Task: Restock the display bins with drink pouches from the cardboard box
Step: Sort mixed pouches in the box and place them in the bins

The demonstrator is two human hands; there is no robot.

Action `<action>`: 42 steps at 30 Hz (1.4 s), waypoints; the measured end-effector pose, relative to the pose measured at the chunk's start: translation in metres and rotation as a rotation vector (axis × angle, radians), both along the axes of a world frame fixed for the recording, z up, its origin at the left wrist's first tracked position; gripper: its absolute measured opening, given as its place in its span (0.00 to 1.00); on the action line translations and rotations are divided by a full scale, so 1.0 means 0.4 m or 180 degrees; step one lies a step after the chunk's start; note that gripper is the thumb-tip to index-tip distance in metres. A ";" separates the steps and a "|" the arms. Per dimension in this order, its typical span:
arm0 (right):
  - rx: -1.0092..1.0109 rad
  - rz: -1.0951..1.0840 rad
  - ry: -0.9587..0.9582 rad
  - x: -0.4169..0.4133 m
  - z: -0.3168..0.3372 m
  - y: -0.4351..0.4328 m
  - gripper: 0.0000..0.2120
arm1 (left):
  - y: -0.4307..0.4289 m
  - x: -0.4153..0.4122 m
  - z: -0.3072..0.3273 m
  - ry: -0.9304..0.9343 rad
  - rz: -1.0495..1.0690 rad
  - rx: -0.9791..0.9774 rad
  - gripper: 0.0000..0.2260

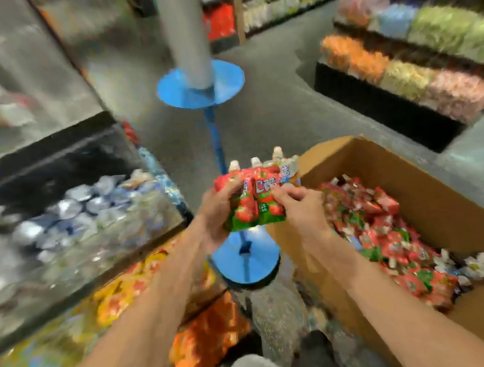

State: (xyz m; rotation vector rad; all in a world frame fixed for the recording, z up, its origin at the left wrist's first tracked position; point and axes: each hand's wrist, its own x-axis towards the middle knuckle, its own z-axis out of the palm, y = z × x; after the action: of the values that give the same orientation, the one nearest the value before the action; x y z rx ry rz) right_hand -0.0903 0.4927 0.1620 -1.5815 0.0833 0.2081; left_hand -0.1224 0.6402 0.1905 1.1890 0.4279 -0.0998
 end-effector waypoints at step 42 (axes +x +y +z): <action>-0.0138 0.0919 0.0363 -0.087 0.097 0.739 0.22 | 0.628 -0.293 0.092 0.0227 0.1717 -0.0241 0.17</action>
State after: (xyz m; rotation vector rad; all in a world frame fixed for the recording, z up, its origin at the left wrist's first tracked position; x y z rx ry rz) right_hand -0.1252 0.7881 0.2010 -1.6208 -0.0530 0.5252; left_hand -0.2397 0.8915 0.2274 0.9640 0.7867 0.3059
